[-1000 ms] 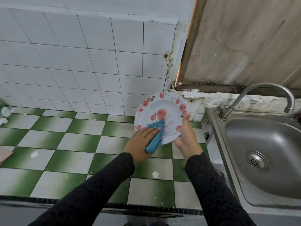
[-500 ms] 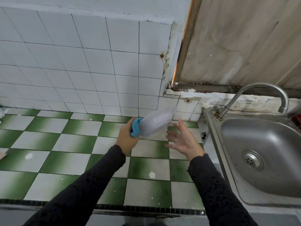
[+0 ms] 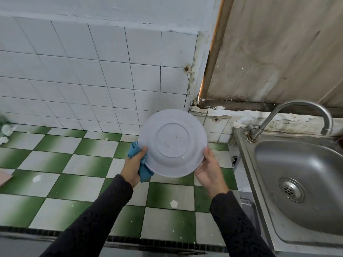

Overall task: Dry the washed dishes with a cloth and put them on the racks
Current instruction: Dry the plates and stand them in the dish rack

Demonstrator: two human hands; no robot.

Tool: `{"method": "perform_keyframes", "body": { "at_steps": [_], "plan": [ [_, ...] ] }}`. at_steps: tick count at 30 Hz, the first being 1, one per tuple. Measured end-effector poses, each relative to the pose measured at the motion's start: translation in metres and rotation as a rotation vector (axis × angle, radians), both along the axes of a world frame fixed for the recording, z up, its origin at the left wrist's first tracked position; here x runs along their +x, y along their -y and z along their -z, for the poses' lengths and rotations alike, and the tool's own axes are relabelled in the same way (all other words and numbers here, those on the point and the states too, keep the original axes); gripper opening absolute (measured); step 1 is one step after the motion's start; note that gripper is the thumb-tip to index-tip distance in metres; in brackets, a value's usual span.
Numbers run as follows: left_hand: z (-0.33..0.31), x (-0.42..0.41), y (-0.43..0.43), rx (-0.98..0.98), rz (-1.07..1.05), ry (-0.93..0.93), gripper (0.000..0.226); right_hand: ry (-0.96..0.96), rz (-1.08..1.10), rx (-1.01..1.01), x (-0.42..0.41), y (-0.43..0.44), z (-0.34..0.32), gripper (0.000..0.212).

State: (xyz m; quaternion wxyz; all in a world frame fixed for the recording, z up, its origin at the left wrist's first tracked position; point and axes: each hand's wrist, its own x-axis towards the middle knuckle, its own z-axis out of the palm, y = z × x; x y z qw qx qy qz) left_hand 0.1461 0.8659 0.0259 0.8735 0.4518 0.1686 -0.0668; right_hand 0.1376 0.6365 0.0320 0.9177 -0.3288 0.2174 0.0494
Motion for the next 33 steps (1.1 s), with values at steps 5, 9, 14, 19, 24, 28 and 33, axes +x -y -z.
{"method": "perform_keyframes", "body": {
  "at_steps": [5, 9, 14, 19, 24, 28, 33],
  "plan": [
    [0.006, -0.007, 0.015, 0.296, -0.238, 0.000, 0.020, 0.110, -0.006, -0.024, 0.004, -0.003, -0.023, 0.038],
    [-0.005, -0.013, 0.038, 0.556, -0.282, 0.118, 0.043, 0.126, -0.029, -0.171, -0.001, -0.007, -0.038, 0.037],
    [-0.027, -0.022, 0.069, 0.921, 0.157, 0.669, 0.056, 0.120, -0.153, -0.359, -0.009, -0.031, -0.046, 0.026],
    [-0.015, 0.003, 0.069, 1.224, 0.228, 0.928, 0.065, 0.104, -0.165, -0.309, -0.014, -0.030, -0.052, 0.027],
    [-0.010, 0.021, 0.054, 0.920, 0.219, 0.461, 0.067, 0.066, -0.190, -0.403, -0.020, -0.023, -0.053, 0.025],
    [-0.009, 0.004, 0.063, 1.153, 0.253, 0.600, 0.062, 0.016, -0.180, -0.377, -0.022, -0.028, -0.049, 0.032],
    [-0.029, -0.002, 0.071, 1.307, 0.378, 0.914, 0.062, 0.060, -0.124, -0.281, -0.020, -0.023, -0.052, 0.037]
  ]
}}
